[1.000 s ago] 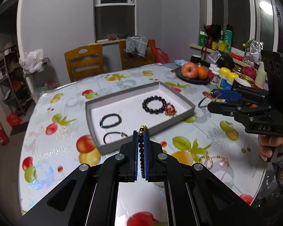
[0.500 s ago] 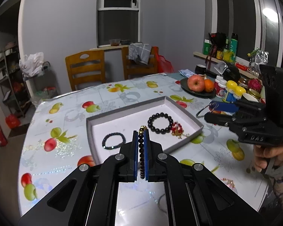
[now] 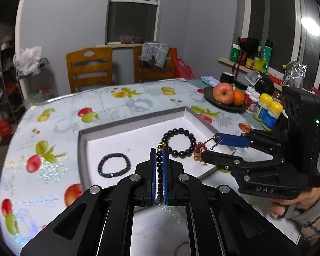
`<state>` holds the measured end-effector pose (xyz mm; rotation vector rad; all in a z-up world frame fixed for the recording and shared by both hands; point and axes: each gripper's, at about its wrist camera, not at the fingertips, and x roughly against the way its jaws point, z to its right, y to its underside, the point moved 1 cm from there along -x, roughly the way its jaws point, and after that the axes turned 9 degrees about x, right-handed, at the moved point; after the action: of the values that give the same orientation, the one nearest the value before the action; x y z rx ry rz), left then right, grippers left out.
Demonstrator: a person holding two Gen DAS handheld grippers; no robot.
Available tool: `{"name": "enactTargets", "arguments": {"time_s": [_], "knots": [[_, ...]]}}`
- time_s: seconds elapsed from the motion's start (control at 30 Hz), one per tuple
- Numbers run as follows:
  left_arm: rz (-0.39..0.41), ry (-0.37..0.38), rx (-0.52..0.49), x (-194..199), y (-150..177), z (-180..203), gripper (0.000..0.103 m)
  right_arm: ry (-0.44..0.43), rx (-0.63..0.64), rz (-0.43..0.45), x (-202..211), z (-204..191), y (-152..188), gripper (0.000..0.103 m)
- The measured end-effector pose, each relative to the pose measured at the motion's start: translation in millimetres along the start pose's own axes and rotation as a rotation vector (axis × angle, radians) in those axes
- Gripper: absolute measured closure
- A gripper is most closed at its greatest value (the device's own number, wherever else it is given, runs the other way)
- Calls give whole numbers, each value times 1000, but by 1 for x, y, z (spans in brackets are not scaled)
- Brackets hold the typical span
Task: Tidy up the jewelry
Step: 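Carry the red bracelet in the left tool while the right tool carries a silver bangle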
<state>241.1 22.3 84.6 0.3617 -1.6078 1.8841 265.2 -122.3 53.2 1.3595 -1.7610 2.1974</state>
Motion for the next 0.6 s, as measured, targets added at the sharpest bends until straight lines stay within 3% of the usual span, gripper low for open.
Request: {"name": "enactTargets", "arguments": {"time_s": [0.6], "knots": [[-40,35,70,-45,13,-29,97,0,-4,-87,-42,6,16,56]]}}
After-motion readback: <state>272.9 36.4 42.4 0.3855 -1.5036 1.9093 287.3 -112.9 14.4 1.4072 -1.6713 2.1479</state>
